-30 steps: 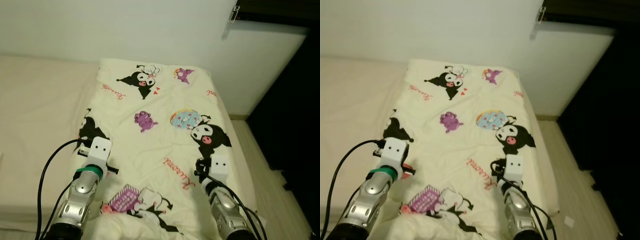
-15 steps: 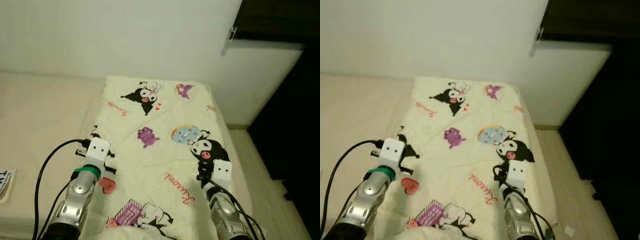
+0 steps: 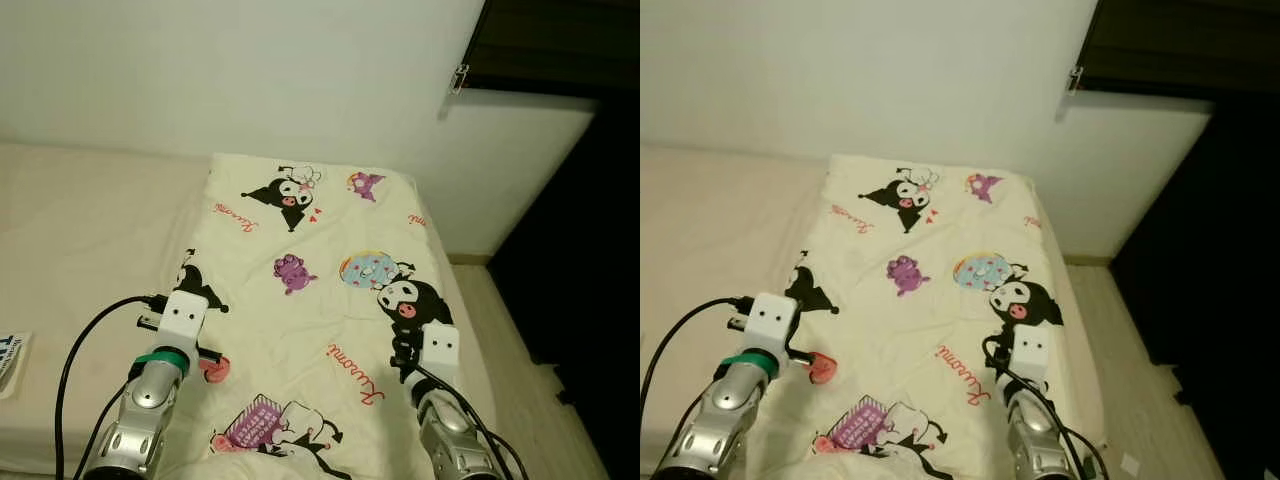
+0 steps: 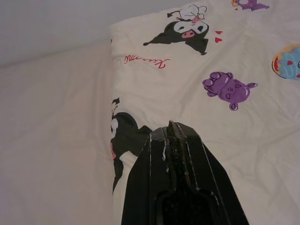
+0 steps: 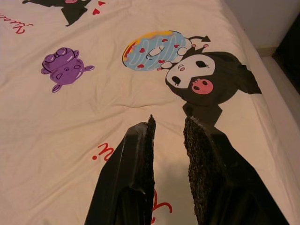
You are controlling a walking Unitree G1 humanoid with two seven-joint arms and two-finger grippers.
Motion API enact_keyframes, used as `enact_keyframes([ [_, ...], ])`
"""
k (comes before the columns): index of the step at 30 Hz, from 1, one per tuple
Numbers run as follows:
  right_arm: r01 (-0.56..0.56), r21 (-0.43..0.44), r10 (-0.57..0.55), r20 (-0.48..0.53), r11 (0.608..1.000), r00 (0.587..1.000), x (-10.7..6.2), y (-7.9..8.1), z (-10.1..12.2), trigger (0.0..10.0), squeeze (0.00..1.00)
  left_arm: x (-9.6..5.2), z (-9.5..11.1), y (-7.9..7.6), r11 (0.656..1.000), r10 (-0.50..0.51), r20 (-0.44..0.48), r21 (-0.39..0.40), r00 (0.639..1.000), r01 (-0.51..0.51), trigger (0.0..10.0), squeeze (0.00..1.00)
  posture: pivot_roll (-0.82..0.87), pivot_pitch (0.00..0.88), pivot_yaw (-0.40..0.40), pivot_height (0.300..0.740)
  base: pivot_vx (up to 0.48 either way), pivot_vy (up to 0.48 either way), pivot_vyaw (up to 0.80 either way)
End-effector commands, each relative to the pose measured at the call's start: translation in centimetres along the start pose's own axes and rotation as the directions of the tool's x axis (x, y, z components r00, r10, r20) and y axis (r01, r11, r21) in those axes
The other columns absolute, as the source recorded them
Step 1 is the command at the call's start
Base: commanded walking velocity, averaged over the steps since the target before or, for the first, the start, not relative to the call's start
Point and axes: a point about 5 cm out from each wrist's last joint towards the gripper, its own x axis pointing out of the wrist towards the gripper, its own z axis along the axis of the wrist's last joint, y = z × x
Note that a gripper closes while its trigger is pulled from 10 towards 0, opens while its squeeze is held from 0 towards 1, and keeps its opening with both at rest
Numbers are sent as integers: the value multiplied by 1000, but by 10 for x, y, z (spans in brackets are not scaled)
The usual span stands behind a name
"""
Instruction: Clean up the room
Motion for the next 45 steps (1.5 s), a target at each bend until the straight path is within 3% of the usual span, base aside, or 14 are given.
enact_keyframes([
  [1, 13, -9, -13, -21, 1000, 1000, 0, -3, -3, 10000, 0, -2, -1, -1, 1000, 3, 4, -10, 1000, -3, 10000, 0, 152, 0, -44, 740, 0, 0, 0],
  [9, 13, -14, -13, -17, 1000, 1000, 4, 0, 2, 10000, 0, -2, -7, -2, 997, 0, -47, -79, 999, -4, 10000, 0, 146, 0, -59, 740, 0, 0, 0],
  [26, 6, -29, -6, -15, 1000, 1000, 5, 1, 4, 10000, 0, -1, -6, -7, 998, -33, -49, -61, 998, 30, 10000, 0, 146, 0, -60, 740, 0, 0, 0],
  [45, -9, -42, 8, -18, 999, 1000, 5, 3, 4, 10000, 0, -3, -7, -9, 997, -43, -52, -63, 998, 40, 10000, 0, 144, 0, -69, 740, -290, 0, 0],
])
